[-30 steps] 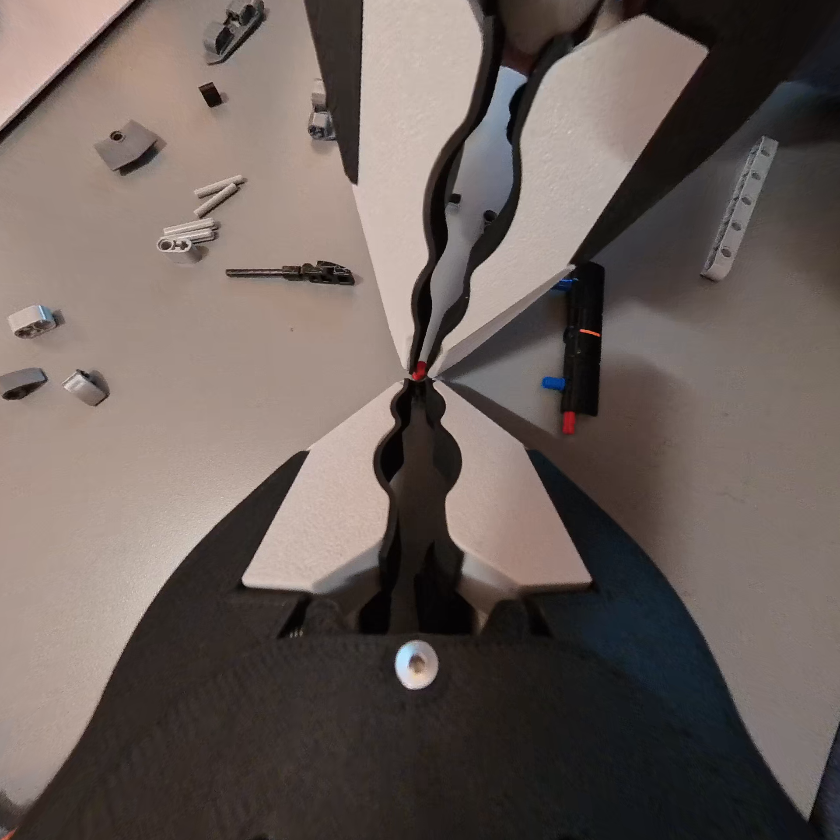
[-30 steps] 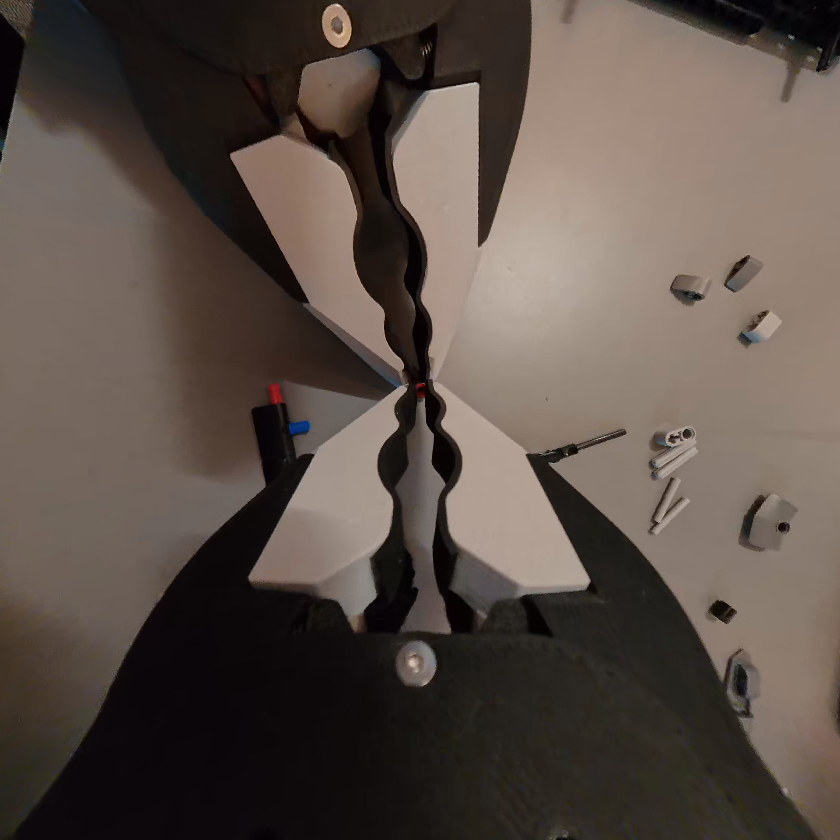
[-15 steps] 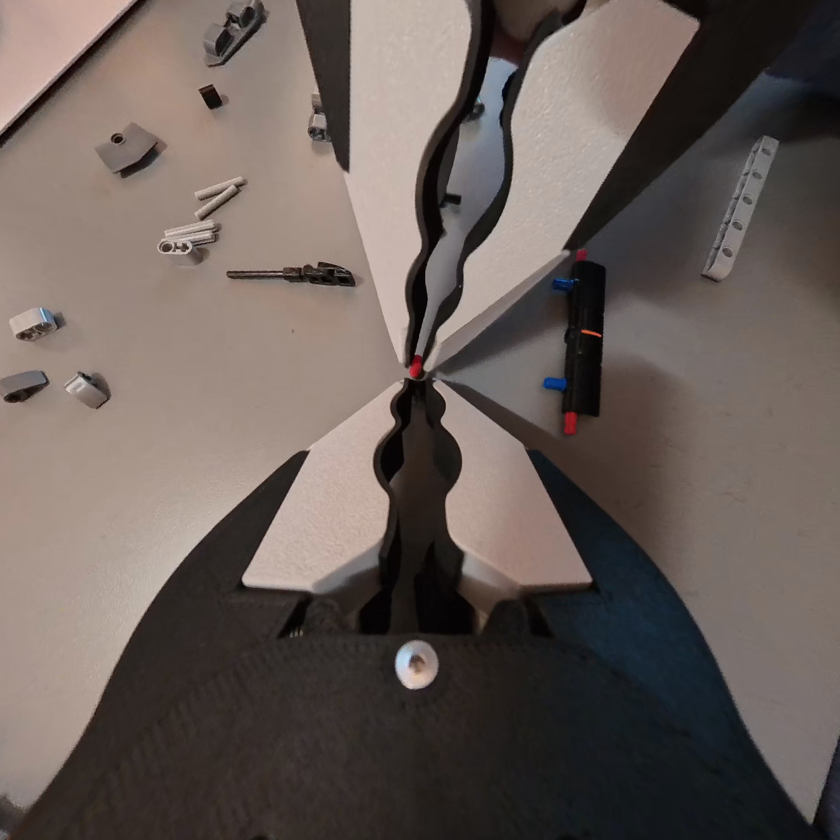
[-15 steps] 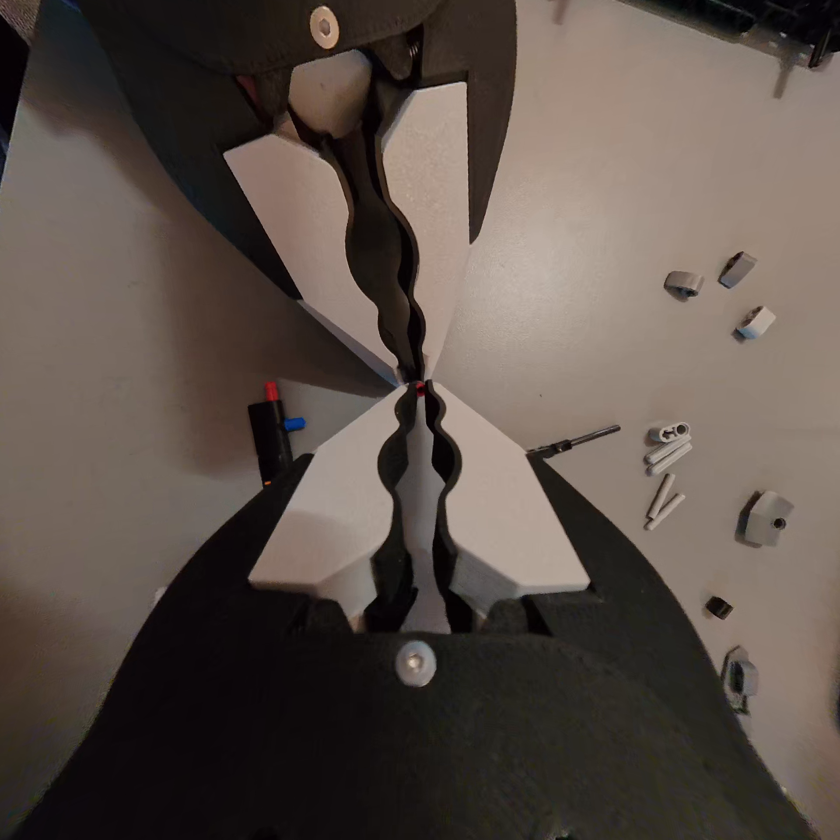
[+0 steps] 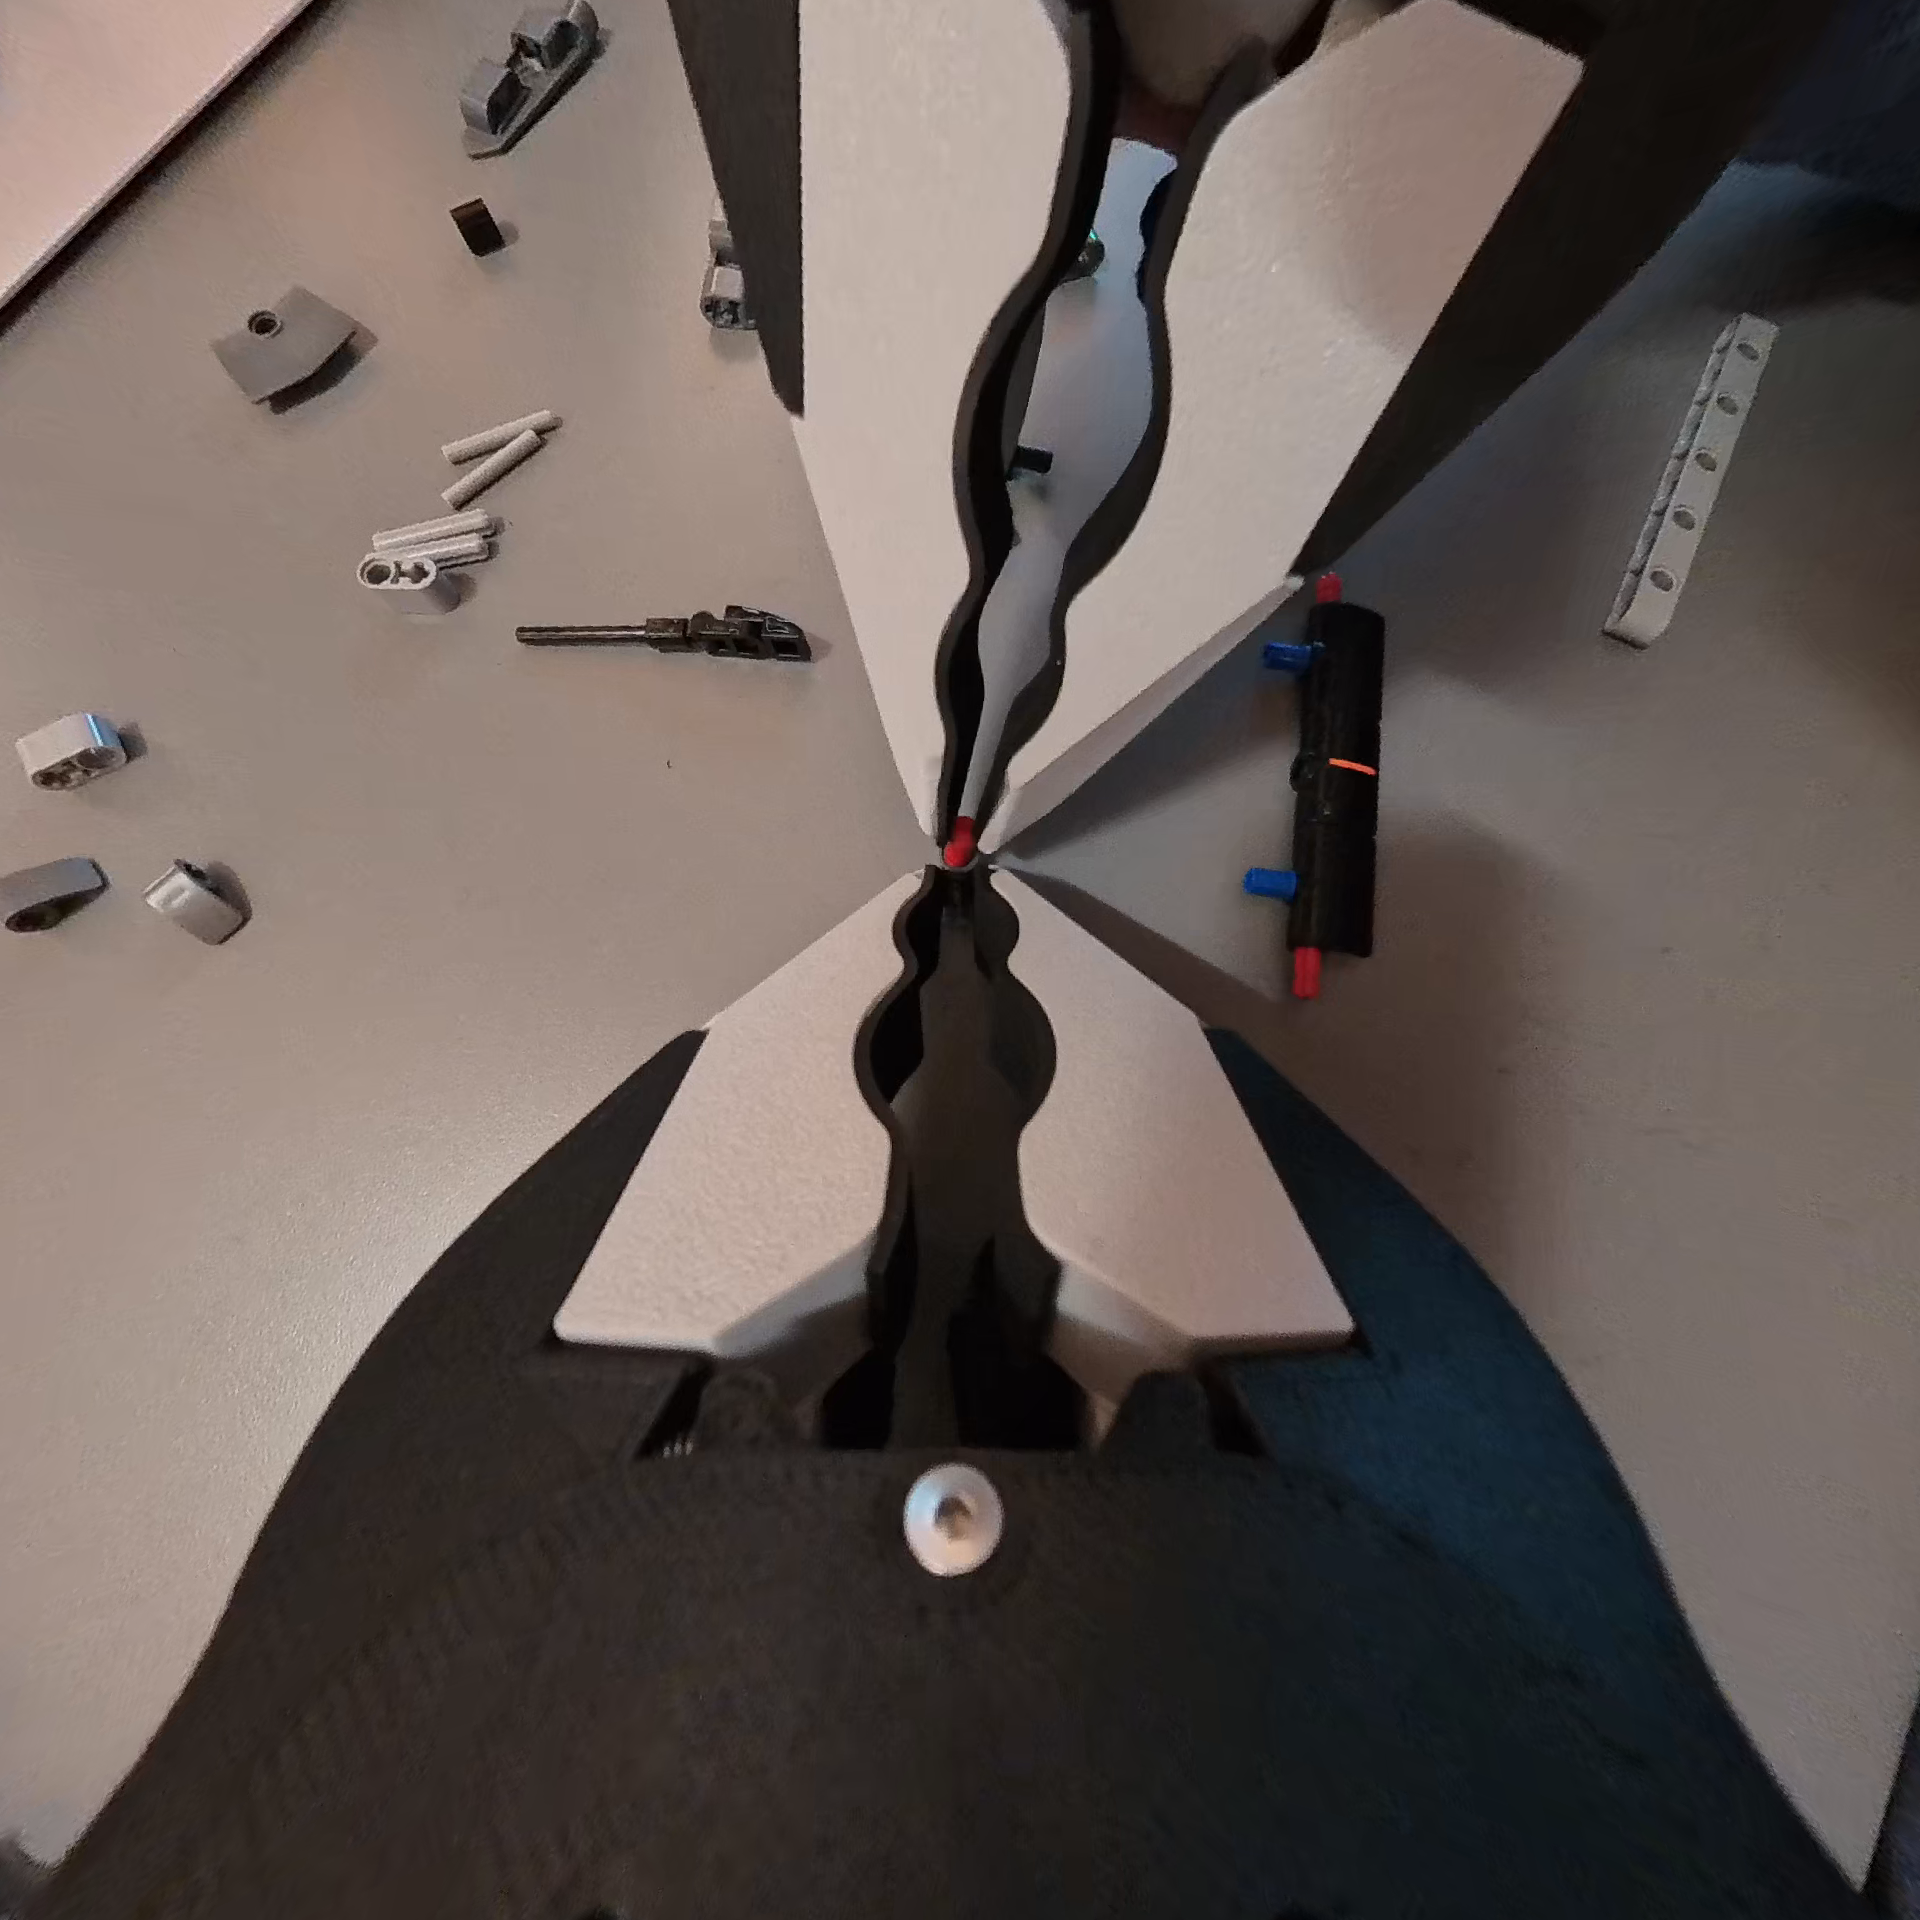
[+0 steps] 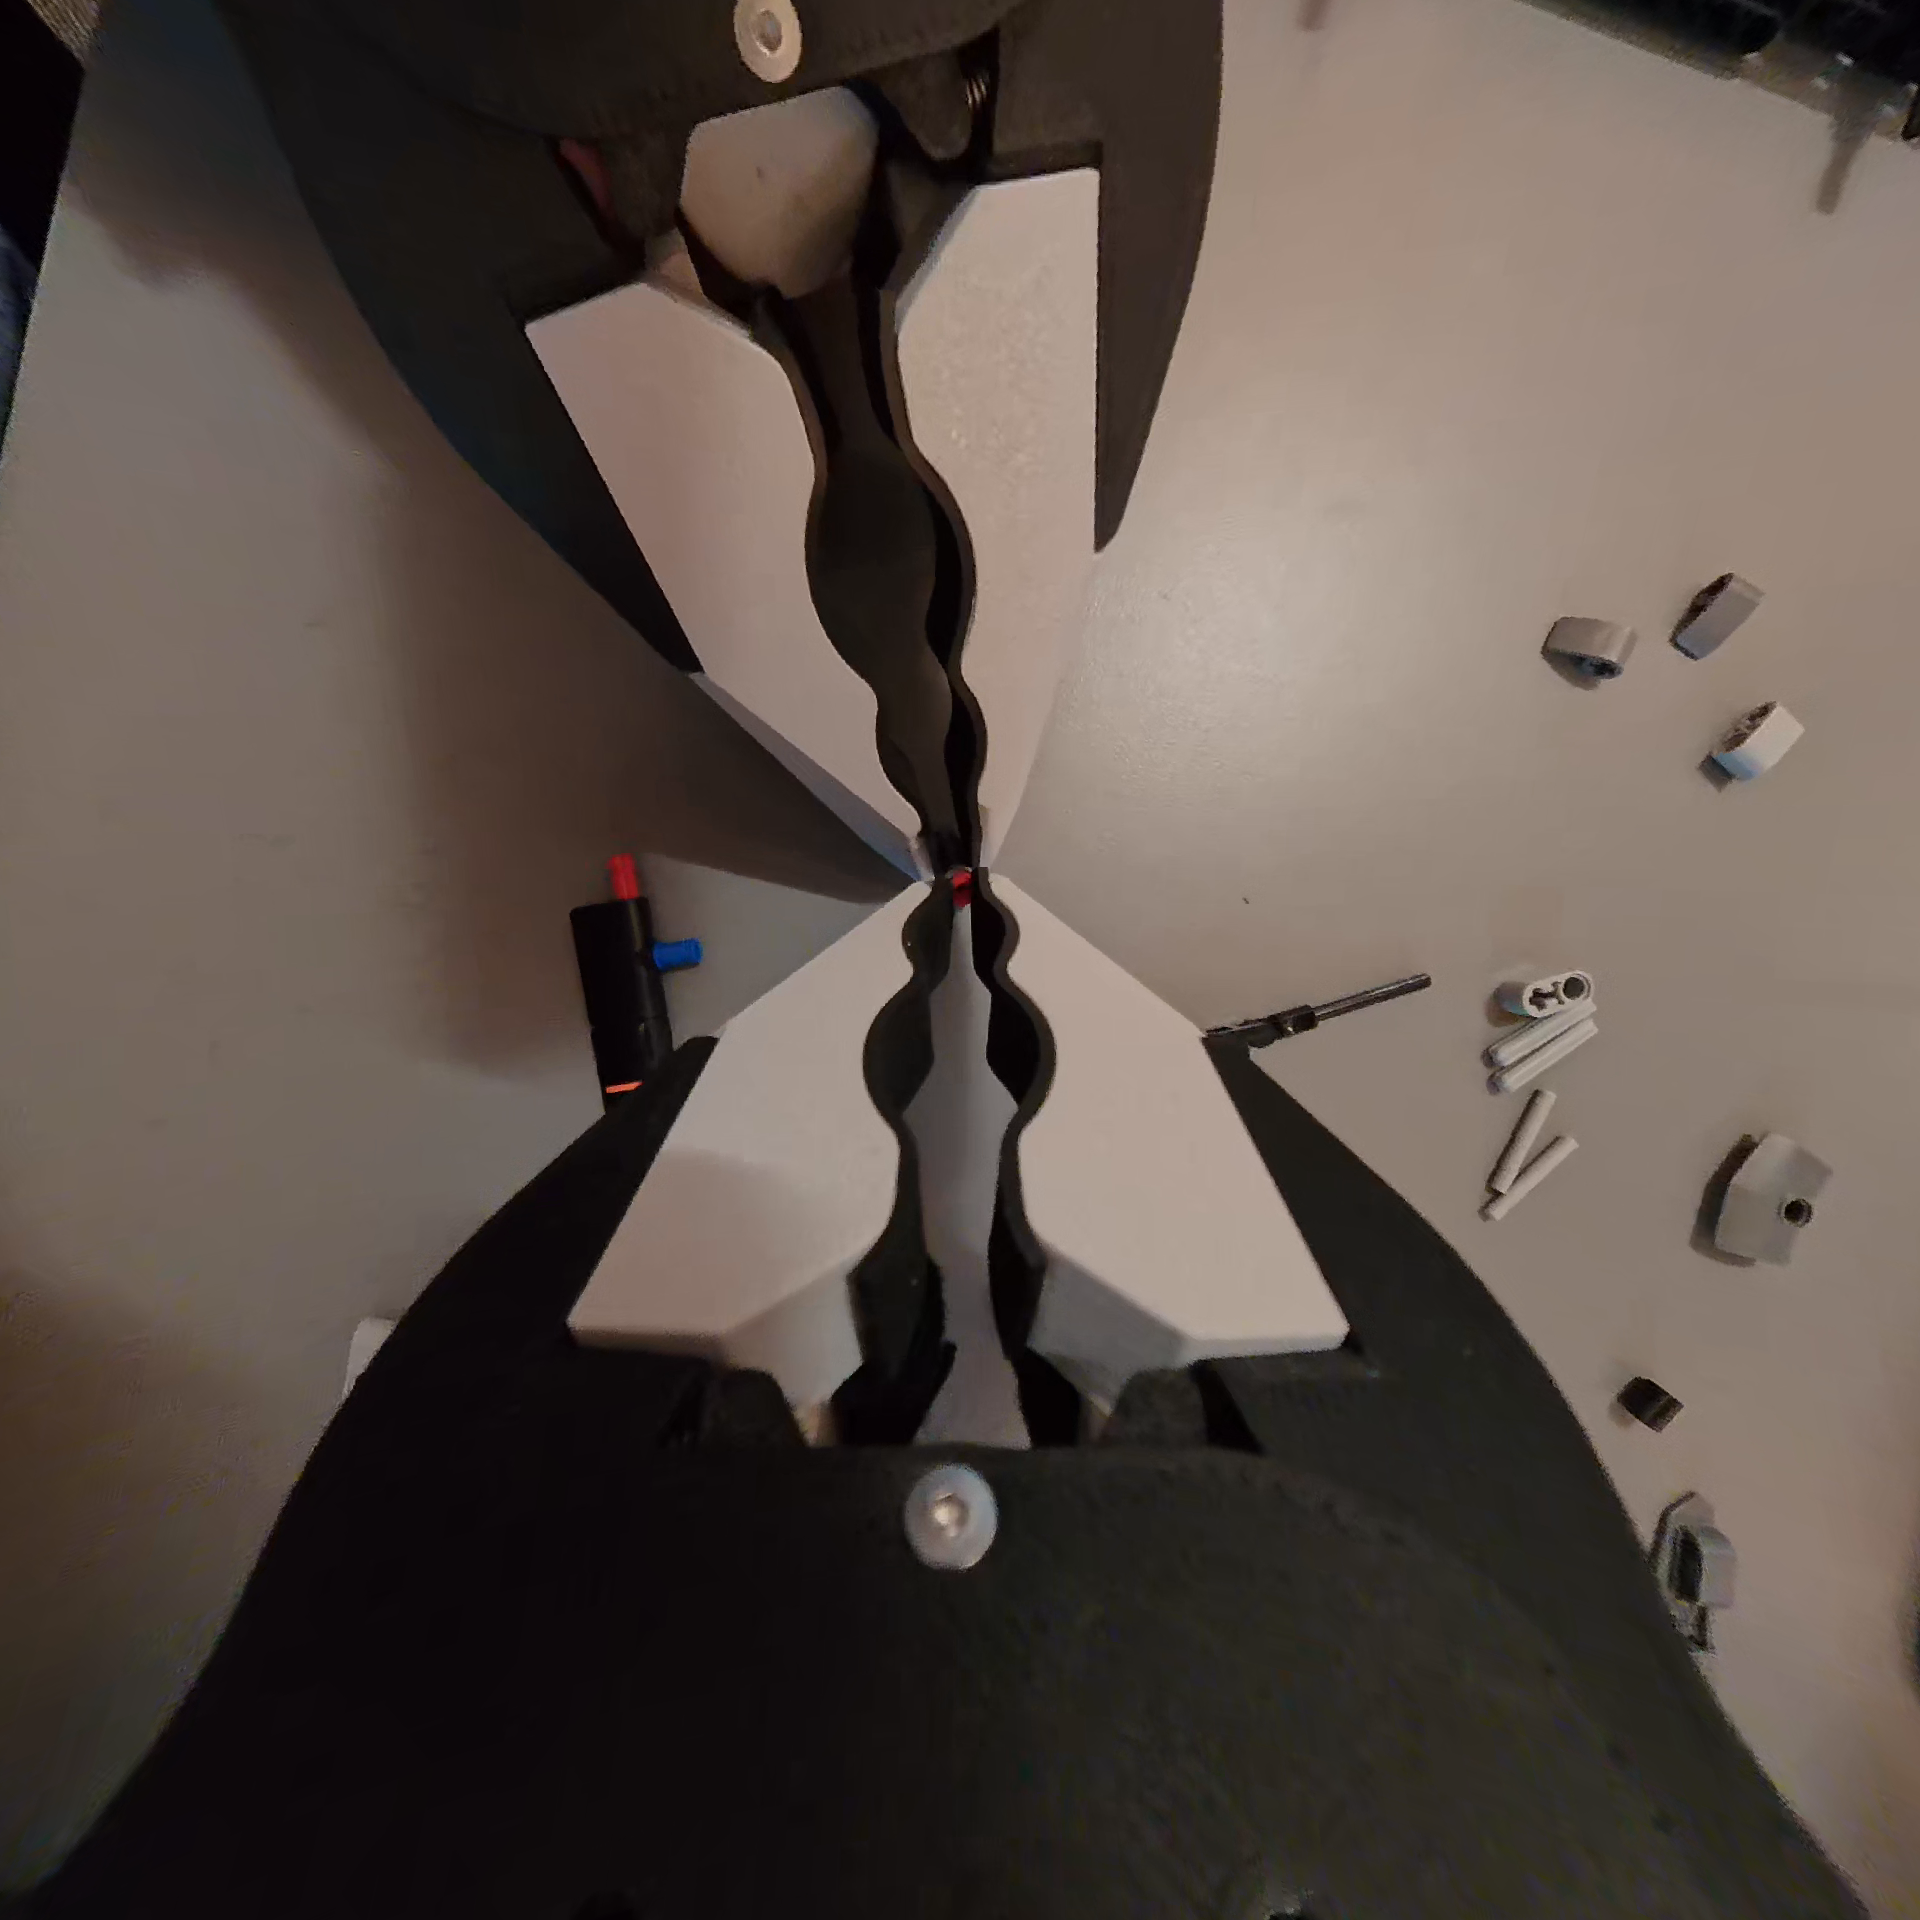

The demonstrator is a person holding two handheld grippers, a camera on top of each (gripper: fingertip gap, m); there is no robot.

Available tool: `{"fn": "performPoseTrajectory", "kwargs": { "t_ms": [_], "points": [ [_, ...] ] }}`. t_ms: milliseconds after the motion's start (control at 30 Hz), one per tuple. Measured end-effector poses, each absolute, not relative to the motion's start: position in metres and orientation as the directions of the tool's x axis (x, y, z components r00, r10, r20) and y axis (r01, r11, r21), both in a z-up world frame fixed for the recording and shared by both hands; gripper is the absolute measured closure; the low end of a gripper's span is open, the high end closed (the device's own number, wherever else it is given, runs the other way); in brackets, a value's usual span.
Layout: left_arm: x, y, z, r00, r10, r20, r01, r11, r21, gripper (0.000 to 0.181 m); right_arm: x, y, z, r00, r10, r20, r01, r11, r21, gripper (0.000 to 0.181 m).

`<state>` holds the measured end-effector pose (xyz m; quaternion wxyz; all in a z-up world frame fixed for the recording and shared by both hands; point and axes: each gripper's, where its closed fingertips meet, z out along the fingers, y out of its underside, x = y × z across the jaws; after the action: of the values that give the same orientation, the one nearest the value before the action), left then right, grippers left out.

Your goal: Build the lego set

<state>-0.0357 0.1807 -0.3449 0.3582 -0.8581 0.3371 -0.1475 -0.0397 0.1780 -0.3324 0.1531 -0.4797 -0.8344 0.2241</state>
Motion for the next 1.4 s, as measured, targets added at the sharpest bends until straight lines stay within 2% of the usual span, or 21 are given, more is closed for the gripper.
{"fn": "performPoseTrajectory", "kwargs": {
  "t_ms": [433,867,933,1033,1067,1233,1333,1400],
  "points": [
    [-0.036,0.181,-0.345,0.728,-0.685,0.011,-0.474,-0.516,-0.713,0.177,-0.04,0.177,-0.338,-0.491,0.869,0.066,0.749,0.459,-0.477,0.181],
    [-0.036,0.181,-0.345,0.727,-0.686,0.009,-0.476,-0.514,-0.714,0.177,-0.041,0.178,-0.338,-0.443,0.896,-0.026,0.766,0.363,-0.53,0.18],
    [-0.037,0.183,-0.344,0.733,-0.68,-0.011,-0.479,-0.504,-0.718,0.177,-0.042,0.18,-0.336,-0.397,0.915,-0.07,0.772,0.292,-0.565,0.18],
    [-0.036,0.183,-0.34,0.73,-0.681,-0.057,-0.495,-0.468,-0.732,0.177,-0.041,0.185,-0.308,-0.323,0.932,-0.163,0.722,0.132,-0.679,0.158],
    [-0.035,0.183,-0.338,0.728,-0.681,-0.083,-0.504,-0.449,-0.738,0.177,-0.038,0.187,-0.3,-0.301,0.934,-0.193,0.708,0.083,-0.701,0.157],
    [-0.022,0.187,-0.3,0.697,-0.661,-0.279,-0.554,-0.248,-0.795,0.177,-0.025,0.186,-0.286,-0.218,0.896,-0.386,0.667,-0.152,-0.729,0.162],
    [-0.015,0.185,-0.283,0.67,-0.63,-0.393,-0.604,-0.155,-0.782,0.177,-0.02,0.183,-0.279,-0.204,0.874,-0.441,0.636,-0.224,-0.738,0.164],
    [-0.011,0.184,-0.279,0.653,-0.621,-0.434,-0.631,-0.13,-0.765,0.177,-0.017,0.178,-0.273,-0.216,0.862,-0.458,0.615,-0.244,-0.75,0.171]
  ]
}}
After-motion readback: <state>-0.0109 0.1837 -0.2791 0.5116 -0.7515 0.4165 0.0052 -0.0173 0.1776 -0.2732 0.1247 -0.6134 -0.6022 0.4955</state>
